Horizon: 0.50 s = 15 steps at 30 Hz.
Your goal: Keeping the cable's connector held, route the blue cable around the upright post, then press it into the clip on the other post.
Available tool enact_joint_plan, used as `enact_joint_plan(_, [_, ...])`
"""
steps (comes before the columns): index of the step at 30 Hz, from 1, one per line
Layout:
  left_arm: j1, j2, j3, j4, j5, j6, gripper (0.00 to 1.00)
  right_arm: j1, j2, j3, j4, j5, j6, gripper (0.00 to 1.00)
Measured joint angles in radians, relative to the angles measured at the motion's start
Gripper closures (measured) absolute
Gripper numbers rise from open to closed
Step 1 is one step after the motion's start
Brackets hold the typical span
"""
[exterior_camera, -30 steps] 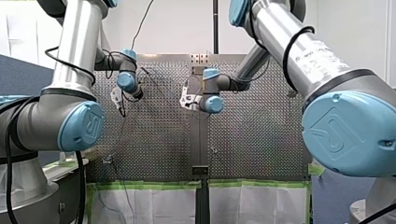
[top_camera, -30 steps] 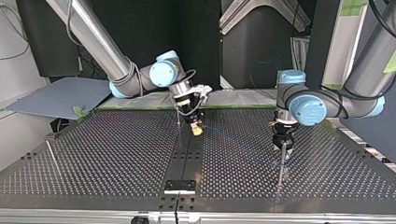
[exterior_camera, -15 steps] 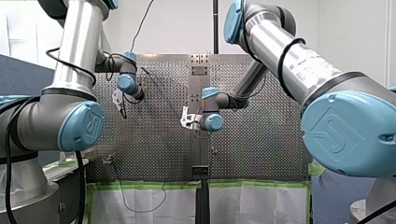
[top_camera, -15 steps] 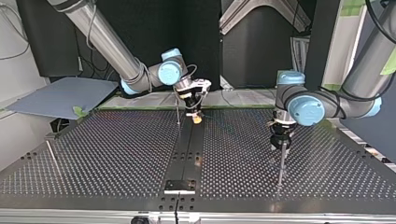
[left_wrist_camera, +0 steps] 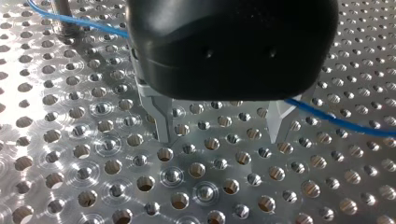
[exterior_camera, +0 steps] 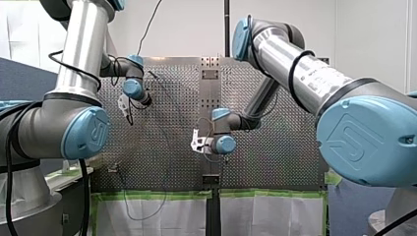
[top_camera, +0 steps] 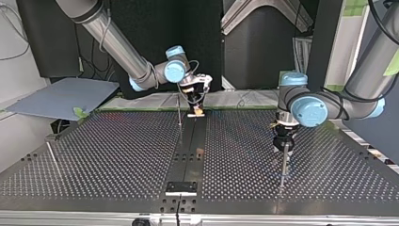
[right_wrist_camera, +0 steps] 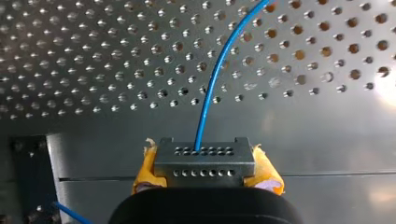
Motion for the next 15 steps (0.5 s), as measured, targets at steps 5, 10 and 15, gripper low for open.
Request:
enact_joint_plan(5, [0.000, 0.000, 0.000, 0.000, 0.000, 0.000, 0.00, -0.003, 0.011, 0.010, -0.011, 0.003, 0.000, 1.00])
enact_joint_plan(10, [0.000, 0.000, 0.000, 0.000, 0.002, -0.002, 0.00, -0.006, 0.042, 0.022, -0.025, 0.006, 0.000, 1.00])
enact_joint_plan(15, [0.000, 0.000, 0.000, 0.000, 0.003, -0.003, 0.00, -0.007, 0.085, 0.027, -0.036, 0.016, 0.000, 1.00])
